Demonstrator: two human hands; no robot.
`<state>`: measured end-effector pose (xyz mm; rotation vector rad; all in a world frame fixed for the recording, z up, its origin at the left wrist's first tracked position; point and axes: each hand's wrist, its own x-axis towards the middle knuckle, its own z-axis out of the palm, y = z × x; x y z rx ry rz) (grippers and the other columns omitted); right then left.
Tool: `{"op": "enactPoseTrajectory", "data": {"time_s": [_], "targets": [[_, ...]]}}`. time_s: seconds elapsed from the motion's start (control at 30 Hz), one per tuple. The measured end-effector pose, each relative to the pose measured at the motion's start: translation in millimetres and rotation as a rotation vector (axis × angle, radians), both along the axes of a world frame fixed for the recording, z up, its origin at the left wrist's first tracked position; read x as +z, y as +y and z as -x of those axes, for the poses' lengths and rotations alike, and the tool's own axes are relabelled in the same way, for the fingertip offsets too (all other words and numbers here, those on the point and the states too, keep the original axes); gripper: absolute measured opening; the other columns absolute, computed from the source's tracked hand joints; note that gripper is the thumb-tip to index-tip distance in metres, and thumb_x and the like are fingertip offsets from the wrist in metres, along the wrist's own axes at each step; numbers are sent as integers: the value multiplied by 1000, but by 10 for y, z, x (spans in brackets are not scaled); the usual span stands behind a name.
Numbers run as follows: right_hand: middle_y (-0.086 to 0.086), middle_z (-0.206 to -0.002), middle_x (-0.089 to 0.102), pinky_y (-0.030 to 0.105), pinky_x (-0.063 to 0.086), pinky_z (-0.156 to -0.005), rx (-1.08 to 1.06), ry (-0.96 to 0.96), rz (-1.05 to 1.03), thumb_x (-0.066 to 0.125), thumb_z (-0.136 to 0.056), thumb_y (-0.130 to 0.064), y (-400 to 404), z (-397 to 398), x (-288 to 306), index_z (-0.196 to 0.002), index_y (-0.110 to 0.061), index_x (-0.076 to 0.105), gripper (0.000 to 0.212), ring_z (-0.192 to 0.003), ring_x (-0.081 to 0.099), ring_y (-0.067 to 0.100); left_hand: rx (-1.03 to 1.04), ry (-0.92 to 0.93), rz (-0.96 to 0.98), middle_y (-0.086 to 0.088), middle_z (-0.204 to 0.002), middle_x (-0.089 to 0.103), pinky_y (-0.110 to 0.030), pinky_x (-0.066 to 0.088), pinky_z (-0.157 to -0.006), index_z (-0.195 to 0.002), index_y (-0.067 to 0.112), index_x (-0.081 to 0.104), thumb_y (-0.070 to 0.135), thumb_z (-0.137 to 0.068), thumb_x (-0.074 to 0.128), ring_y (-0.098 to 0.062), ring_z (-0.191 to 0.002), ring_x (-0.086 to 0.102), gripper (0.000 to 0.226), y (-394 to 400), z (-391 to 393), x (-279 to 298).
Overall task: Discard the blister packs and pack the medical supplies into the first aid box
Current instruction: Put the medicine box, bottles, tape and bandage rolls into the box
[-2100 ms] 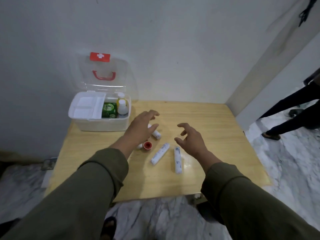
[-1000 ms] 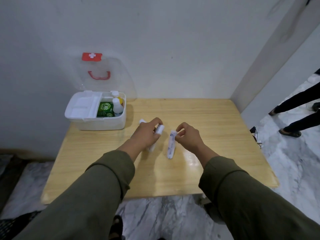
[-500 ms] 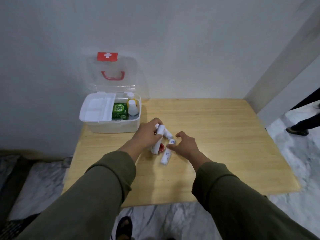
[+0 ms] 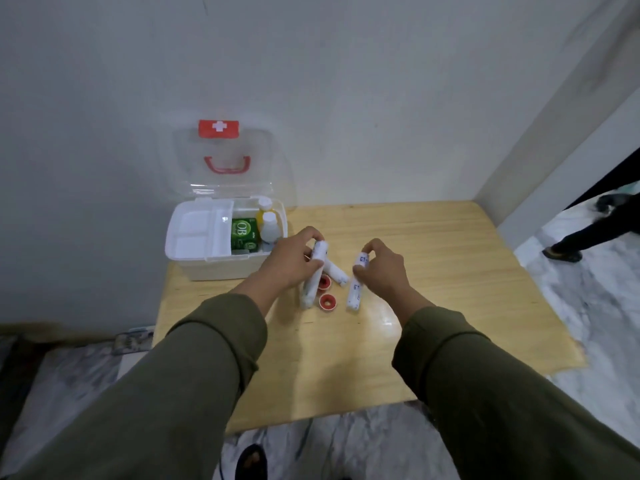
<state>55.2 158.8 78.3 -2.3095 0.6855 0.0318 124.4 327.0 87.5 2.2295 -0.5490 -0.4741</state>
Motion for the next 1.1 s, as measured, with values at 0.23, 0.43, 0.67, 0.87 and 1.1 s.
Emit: {"op": "enactPoseTrajectory", "data": {"time_s": [0.23,0.43,0.67,0.87,1.1], "targets": [[5,-88,59,19,46,-56,24,-294,13,63,-83,-12,334,-363,647,-108,-16,50,28,-78,58,18,74,-128,142,2,-99,61,-18,43,-63,-109,24,54,14,-86,65,-15,-86,62,27,226,-327,519],[2,-92,59,32,57,-69,66,-433,-3,66,-81,-8,784,-624,756,-104,-17,50,29,-80,64,20,68,-211,158,-1,-104,60,-25,51,-73,-101,23,52,10,-84,67,-19,-88,64,26,569,-608,605],[3,-94,60,14,48,-59,96,-452,-43,64,-82,-7,1034,-714,570,-99,-17,50,24,-79,64,20,39,-164,95,-1,-105,62,-23,52,-68,-100,24,52,13,-85,66,-17,-87,61,23,773,-701,369],[-1,-93,58,21,52,-65,114,-468,-30,64,-82,-6,1067,-831,545,-101,-14,51,25,-75,61,13,16,-158,59,-6,-105,67,-25,51,-75,-103,22,54,14,-84,67,-19,-90,62,24,837,-766,220],[-1,-93,58,11,48,-59,103,-490,-46,67,-80,-7,1041,-887,532,-102,-12,51,27,-78,64,15,-16,-137,-2,-3,-103,65,-22,45,-72,-104,22,55,12,-83,69,-15,-85,58,26,793,-843,69]]}}
